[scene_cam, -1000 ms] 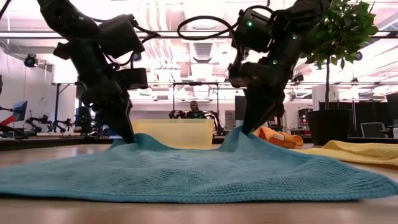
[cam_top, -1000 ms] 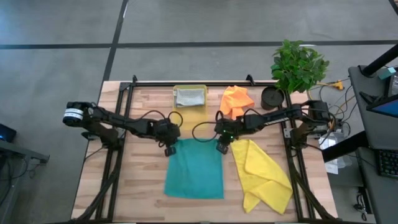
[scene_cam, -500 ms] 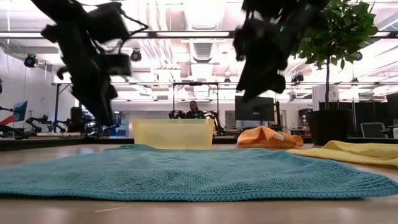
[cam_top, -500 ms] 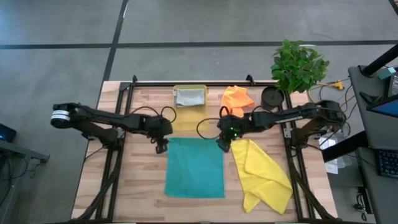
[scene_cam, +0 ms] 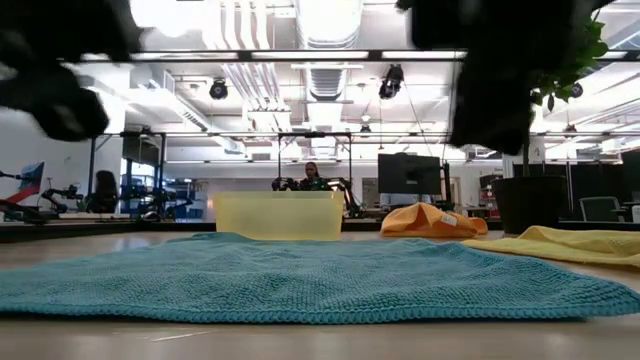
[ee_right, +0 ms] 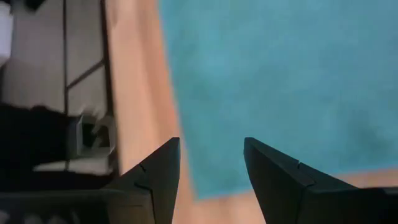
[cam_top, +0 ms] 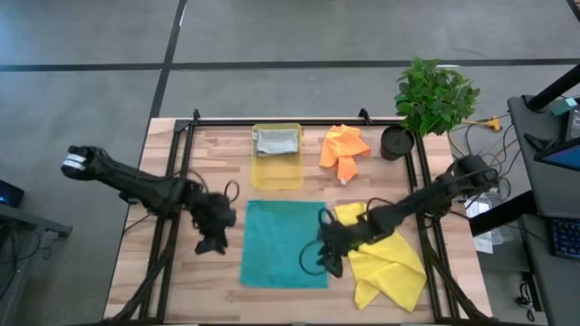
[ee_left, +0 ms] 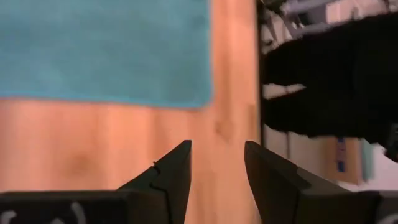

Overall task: Fold microfiber towels
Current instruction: Fold the light blue microfiber cloth

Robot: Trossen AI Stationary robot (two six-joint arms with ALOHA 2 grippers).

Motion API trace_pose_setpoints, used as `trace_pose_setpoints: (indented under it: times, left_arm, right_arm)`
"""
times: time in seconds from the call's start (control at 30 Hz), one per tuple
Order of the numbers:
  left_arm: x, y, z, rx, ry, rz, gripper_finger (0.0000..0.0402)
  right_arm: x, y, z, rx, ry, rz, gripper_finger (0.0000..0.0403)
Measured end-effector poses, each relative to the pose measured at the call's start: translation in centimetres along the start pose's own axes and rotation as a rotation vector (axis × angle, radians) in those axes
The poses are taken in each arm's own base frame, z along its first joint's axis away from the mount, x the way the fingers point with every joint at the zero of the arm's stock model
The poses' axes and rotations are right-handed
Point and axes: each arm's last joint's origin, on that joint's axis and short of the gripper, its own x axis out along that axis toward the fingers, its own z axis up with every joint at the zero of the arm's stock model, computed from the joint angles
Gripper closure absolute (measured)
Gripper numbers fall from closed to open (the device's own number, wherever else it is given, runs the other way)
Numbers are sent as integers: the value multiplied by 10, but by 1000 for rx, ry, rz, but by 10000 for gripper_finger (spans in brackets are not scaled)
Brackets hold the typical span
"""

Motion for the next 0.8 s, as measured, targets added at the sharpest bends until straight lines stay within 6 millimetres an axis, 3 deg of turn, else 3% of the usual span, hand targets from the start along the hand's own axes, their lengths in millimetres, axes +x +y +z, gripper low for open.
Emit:
trace_pose_setpoints:
  times: [0.13, 0.23, 0.37, 0.47, 0.6, 0.8]
  left_arm:
    - [16, -42, -20, -38, -77, -29, 268]
    - [24, -79, -41, -64, -299, -47, 268]
    - [34, -107, -71, -57, -625, 61, 268]
    - [54, -113, -78, 140, -625, 191, 268]
    - [92, -105, -76, 376, -414, 313, 268]
    - [131, -84, -73, 497, -232, 442, 268]
  right_arm:
    - [2, 29, -37, -39, -20, -3, 233]
    - [-5, 55, -68, -49, -179, -22, 238]
    - [-7, 77, -99, 33, -455, -29, 243]
    - [6, 76, -106, -125, -473, -101, 246]
    - [24, 72, -103, -365, -415, -182, 247]
    - [31, 66, -84, -382, -308, -186, 241]
